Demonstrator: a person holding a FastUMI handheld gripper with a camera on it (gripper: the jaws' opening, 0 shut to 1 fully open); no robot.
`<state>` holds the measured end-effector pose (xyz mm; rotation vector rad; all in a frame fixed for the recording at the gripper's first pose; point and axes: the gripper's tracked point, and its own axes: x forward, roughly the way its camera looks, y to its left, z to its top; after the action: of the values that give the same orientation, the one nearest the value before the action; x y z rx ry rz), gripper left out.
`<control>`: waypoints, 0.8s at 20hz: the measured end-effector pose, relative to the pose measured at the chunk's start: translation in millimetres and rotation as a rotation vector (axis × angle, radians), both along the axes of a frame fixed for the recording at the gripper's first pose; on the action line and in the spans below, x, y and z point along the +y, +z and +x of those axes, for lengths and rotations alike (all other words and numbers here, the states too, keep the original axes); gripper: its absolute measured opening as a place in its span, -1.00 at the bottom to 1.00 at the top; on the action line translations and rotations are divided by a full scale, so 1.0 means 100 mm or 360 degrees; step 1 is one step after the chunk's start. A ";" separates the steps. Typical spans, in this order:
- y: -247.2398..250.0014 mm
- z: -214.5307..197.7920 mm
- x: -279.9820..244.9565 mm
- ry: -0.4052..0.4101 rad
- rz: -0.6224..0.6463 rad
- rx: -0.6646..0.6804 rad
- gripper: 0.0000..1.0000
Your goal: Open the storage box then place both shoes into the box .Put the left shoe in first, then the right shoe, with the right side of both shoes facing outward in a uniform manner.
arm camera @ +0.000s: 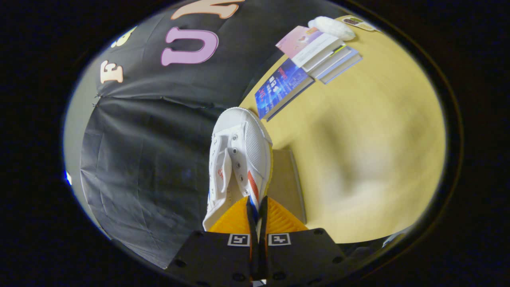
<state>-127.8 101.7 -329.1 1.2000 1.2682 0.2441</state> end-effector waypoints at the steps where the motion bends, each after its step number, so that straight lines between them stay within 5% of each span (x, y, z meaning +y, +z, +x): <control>1: 0.02 0.04 0.14 0.0020 -0.0003 -0.0008 -0.95; 9: 0.08 -0.08 1.14 0.0216 -0.0067 0.0023 -0.95; 16: -0.18 -0.28 1.30 0.0275 -0.0362 0.0093 -0.93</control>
<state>-155.8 231.7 -347.6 0.9105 1.4128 0.1861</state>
